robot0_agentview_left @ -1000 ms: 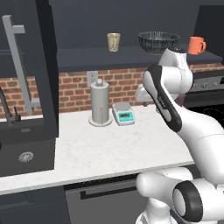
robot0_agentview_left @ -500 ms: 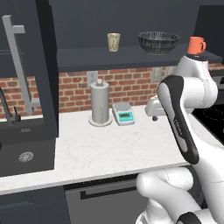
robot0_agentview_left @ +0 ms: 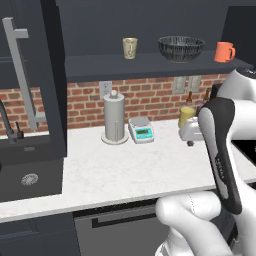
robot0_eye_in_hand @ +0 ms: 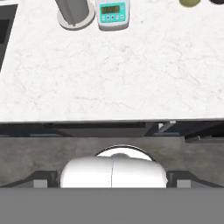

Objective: Gather all objects into one cabinet and sort the glasses and bowls to opposite sides.

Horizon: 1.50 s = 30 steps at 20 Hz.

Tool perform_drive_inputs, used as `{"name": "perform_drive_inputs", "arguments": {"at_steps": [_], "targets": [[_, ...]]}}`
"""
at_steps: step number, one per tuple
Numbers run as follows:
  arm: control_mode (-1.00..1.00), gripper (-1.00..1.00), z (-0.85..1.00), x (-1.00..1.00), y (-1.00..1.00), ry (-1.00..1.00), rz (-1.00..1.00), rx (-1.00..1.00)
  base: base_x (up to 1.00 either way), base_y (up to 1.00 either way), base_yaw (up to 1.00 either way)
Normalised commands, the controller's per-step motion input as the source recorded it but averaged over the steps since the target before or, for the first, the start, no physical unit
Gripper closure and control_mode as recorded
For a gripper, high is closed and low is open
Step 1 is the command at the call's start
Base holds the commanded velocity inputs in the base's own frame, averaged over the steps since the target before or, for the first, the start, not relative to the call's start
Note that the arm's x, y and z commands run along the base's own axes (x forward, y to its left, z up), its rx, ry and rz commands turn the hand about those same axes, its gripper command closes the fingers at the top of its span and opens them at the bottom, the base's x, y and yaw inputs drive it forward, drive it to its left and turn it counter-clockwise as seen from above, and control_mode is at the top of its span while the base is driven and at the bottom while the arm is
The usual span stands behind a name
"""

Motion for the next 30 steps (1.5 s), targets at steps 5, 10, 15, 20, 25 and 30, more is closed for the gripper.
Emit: {"name": "perform_drive_inputs", "arguments": {"at_steps": [5,10,15,20,25,30], "targets": [[-1.00,-1.00,0.08,-0.18,0.00,0.00,-0.03,-0.08,0.00,0.00,0.00],[-1.00,-1.00,0.18,0.00,0.00,0.00,-0.03,-0.02,0.00,0.00,0.00],[-1.00,-1.00,0.09,0.00,0.00,0.00,0.00,0.00,0.00,0.00,0.00],[-1.00,-1.00,0.00,-0.04,-0.13,0.00,0.01,0.00,0.00,0.00,0.00],[-1.00,-1.00,-0.05,-0.28,0.01,0.00,0.00,-0.02,0.00,0.00,0.00],[-1.00,-1.00,-0.01,-0.21,0.37,0.00,0.00,-0.06,0.00,0.00,0.00]]}}
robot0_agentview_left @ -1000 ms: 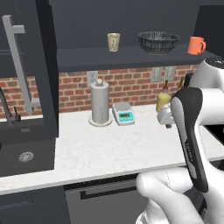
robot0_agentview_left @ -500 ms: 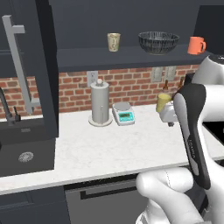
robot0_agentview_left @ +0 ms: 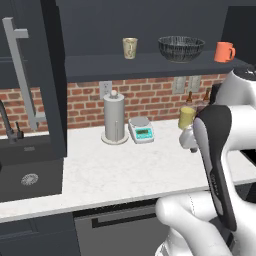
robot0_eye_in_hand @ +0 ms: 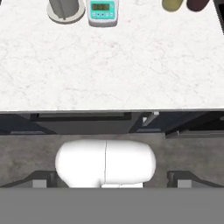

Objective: Gather all objects into one cabinet and sort the glasses and bowls to opposite sides.

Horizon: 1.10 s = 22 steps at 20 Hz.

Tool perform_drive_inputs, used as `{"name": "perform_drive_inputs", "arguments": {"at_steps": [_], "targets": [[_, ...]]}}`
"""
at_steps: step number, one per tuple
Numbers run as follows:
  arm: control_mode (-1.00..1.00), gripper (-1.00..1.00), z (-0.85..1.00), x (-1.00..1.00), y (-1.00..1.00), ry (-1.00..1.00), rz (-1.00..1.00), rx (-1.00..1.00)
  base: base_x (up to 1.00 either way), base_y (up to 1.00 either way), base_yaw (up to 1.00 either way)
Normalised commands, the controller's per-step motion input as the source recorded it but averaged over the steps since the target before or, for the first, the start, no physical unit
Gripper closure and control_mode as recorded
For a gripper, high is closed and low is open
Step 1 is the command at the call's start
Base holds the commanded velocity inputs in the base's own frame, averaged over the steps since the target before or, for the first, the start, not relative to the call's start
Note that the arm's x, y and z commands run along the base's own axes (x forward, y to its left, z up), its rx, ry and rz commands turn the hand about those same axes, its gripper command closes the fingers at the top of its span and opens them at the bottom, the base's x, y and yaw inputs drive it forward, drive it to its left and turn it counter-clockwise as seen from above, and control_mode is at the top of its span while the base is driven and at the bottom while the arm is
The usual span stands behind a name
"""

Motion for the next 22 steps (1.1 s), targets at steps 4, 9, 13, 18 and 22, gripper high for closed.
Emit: {"name": "perform_drive_inputs", "arguments": {"at_steps": [4,9,13,18,22], "targets": [[-1.00,-1.00,0.00,0.01,0.22,0.00,0.00,-0.02,0.00,0.00,0.00],[1.00,-1.00,0.00,0.02,0.00,0.00,0.00,0.00,0.00,0.00,0.00],[1.00,-1.00,0.00,0.00,0.00,0.00,0.00,0.00,-0.45,0.02,0.00],[1.00,-1.00,0.00,0.00,0.00,0.00,0.00,0.00,-0.91,0.11,0.06],[1.00,-1.00,0.00,0.00,0.00,0.00,0.00,0.00,-0.51,0.00,0.24]]}}
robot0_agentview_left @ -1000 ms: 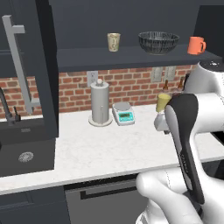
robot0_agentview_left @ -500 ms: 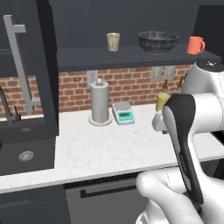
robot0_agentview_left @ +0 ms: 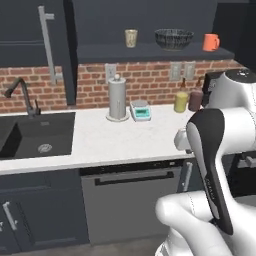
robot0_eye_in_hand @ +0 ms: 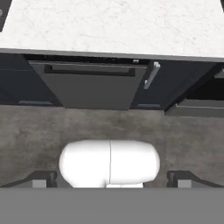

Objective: Gather all objects into one cabinet and sort the glasses and bowls to opposite sides.

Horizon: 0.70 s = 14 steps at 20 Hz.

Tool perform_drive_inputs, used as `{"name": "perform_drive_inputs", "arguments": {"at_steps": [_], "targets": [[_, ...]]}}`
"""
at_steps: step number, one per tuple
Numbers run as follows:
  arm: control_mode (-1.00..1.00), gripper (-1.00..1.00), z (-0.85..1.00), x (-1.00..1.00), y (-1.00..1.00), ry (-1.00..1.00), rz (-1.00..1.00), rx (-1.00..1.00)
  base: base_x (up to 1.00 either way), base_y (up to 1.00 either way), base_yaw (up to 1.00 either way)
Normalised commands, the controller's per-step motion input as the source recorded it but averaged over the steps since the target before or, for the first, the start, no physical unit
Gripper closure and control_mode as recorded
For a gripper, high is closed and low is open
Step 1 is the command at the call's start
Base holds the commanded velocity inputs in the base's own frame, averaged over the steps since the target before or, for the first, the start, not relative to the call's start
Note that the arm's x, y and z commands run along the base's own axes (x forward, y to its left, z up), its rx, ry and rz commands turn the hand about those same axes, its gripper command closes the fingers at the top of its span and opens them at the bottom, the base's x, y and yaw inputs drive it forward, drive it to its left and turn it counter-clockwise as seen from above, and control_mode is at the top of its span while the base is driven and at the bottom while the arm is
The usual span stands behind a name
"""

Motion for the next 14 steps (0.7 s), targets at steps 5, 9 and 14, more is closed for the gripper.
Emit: {"name": "perform_drive_inputs", "arguments": {"at_steps": [5,9,14], "targets": [[1.00,-1.00,0.00,0.00,0.00,0.00,0.00,0.00,-0.07,0.00,0.56],[1.00,-1.00,0.00,0.00,0.00,0.00,0.00,0.00,-0.03,-0.07,0.65],[1.00,-1.00,0.00,0.00,0.00,0.00,0.00,0.00,-0.07,0.00,0.77]]}}
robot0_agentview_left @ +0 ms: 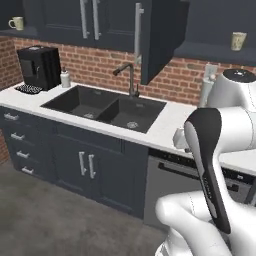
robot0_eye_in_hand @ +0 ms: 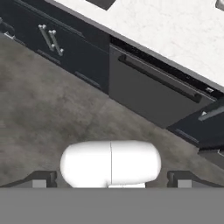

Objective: Gather all objects into one cabinet and sort the glasses and bowls to opposite sides.

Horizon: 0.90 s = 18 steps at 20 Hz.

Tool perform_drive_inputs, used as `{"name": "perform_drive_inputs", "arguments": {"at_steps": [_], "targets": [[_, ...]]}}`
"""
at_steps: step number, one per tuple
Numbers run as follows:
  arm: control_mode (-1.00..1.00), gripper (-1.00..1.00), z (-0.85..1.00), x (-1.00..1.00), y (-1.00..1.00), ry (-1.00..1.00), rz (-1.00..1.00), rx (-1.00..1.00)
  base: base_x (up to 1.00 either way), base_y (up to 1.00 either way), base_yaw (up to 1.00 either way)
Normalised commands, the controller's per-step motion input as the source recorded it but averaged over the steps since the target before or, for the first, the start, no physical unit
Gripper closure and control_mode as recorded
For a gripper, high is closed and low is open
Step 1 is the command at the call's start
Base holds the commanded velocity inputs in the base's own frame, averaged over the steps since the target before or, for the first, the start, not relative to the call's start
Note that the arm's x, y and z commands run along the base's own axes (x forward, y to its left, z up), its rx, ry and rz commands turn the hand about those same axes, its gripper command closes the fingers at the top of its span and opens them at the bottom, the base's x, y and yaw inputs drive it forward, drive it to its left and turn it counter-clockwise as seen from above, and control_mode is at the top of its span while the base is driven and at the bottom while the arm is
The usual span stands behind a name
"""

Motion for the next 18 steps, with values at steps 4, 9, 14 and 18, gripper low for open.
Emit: {"name": "perform_drive_inputs", "arguments": {"at_steps": [4,9,14,18], "targets": [[1.00,-1.00,0.00,0.00,0.00,0.00,0.00,0.00,0.00,0.00,0.77],[1.00,-1.00,0.00,0.00,0.00,0.00,0.00,0.00,0.06,0.46,0.51],[1.00,-1.00,0.00,0.00,0.00,0.00,0.00,0.00,0.59,0.83,0.31],[1.00,-1.00,0.00,0.00,0.00,0.00,0.00,0.00,0.96,0.84,0.26]]}}
